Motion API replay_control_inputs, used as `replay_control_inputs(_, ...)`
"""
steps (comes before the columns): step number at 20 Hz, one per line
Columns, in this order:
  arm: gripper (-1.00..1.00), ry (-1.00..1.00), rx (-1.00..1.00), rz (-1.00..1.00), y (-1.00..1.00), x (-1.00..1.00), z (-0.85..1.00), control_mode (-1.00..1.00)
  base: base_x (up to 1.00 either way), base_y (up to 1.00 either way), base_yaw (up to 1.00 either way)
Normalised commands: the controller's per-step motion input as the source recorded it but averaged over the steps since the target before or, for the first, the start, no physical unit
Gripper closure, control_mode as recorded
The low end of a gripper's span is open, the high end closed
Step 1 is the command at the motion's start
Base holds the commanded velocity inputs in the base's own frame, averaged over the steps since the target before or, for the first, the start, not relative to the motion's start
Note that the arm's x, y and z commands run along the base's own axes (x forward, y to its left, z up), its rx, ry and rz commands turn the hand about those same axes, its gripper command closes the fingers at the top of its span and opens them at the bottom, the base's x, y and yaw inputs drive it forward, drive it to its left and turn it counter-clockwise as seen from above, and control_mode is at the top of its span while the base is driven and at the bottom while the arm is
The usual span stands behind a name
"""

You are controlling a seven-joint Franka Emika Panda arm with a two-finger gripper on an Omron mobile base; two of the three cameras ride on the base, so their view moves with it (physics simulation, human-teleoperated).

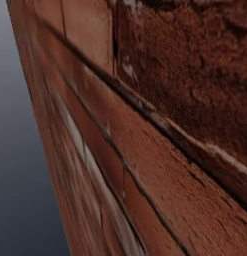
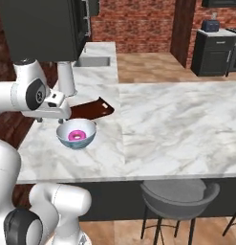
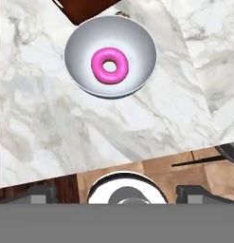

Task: Place the bowl with donut and the cupcake onto the tray.

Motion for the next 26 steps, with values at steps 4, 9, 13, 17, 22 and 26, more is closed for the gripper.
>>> replay_control_inputs(4, -1.0, 0.0, 0.0, 0.0, 0.0, 0.0, 0.0, 1.0, 1.0, 0.17, -0.17)
replay_control_inputs(9, -1.0, 0.0, 0.0, 0.0, 0.0, 0.0, 0.0, 1.0, 1.0, 0.05, -0.22)
replay_control_inputs(13, -1.0, 0.0, 0.0, 0.0, 0.0, 0.0, 0.0, 1.0, 0.44, 0.03, -0.22)
replay_control_inputs(17, -1.0, 0.0, 0.0, 0.0, 0.0, 0.0, 0.0, 1.0, 0.0, 0.0, 0.0)
replay_control_inputs(22, -1.0, 0.0, 0.0, 0.0, 0.0, 0.0, 0.0, 1.0, 0.0, 0.0, 0.0)
replay_control_inputs(26, -1.0, 0.0, 0.0, 0.0, 0.0, 0.0, 0.0, 1.0, 0.0, 0.0, 0.0)
